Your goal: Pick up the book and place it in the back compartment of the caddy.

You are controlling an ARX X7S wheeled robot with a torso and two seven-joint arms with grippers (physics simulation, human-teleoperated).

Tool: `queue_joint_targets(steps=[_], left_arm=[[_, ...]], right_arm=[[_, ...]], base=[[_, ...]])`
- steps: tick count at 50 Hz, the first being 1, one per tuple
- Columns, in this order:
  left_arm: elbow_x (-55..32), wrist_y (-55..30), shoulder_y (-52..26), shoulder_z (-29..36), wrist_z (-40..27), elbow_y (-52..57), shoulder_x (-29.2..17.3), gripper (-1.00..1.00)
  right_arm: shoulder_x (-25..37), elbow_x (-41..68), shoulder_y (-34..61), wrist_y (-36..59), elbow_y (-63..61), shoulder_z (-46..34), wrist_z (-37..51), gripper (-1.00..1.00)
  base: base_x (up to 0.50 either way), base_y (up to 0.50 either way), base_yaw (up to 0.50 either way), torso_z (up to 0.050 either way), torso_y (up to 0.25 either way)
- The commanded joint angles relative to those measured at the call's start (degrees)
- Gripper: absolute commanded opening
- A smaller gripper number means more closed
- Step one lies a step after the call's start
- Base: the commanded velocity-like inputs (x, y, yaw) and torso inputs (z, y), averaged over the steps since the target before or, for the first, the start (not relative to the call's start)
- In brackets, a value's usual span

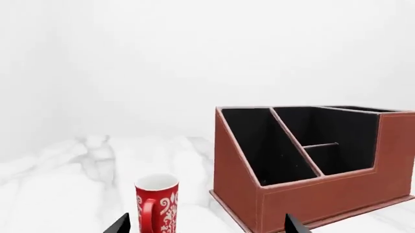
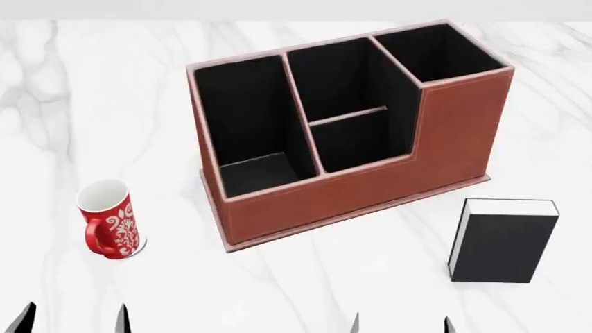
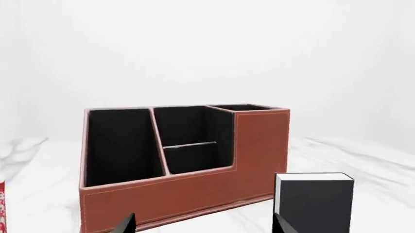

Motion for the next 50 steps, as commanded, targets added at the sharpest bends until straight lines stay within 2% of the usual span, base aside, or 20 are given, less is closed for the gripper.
queue_joint_targets(steps=[1,11,12,15,20,29,50], left_arm=[[-1.7,9.22,3.38,-0.02,-1.74,3.08,-0.8,1.0],[-2.94,13.24,4.75,-0.03,-3.01,4.45,-1.54,1.0],[-4.85,13.95,6.08,0.25,-2.31,6.43,-2.02,1.0],[-2.94,19.0,7.25,-0.32,-3.49,6.36,-1.33,1.0],[-3.79,22.62,8.01,-0.25,-3.67,6.4,-1.67,1.0],[-5.31,27.99,9.33,-0.2,-4.06,6.67,-2.19,1.0],[-7.78,28.01,8.68,0.61,-5.8,6.49,-3.67,1.0]], right_arm=[[0.99,-0.47,-3.31,-8.35,-2.89,-0.8,2.3,1.0],[1.86,-0.91,-4.99,-11.96,-4.3,-1.48,3.57,1.0],[1.85,-1.99,-5.78,-13.82,-4.73,-1.62,3.99,1.0],[1.91,-2.97,-6.38,-16.66,-4.61,-1.61,4.83,1.0],[2.07,-4.0,-7.6,-19.93,-5.29,-1.33,6.31,1.0],[2.67,-4.38,-7.93,-21.34,-5.36,-1.44,7.74,1.0],[4.01,-3.23,-6.92,-21.57,-4.14,-2.32,9.65,1.0]], base=[[0.0,0.0,0.0,0.0,0.0],[0.0,0.0,0.0,0.0,0.0],[0.0,0.0,0.0,0.0,0.0],[0.0,0.0,0.0,0.0,0.0],[0.0,0.0,0.0,0.0,0.0],[0.0,0.0,0.0,0.0,0.0],[0.0,0.0,0.0,0.0,0.0]])
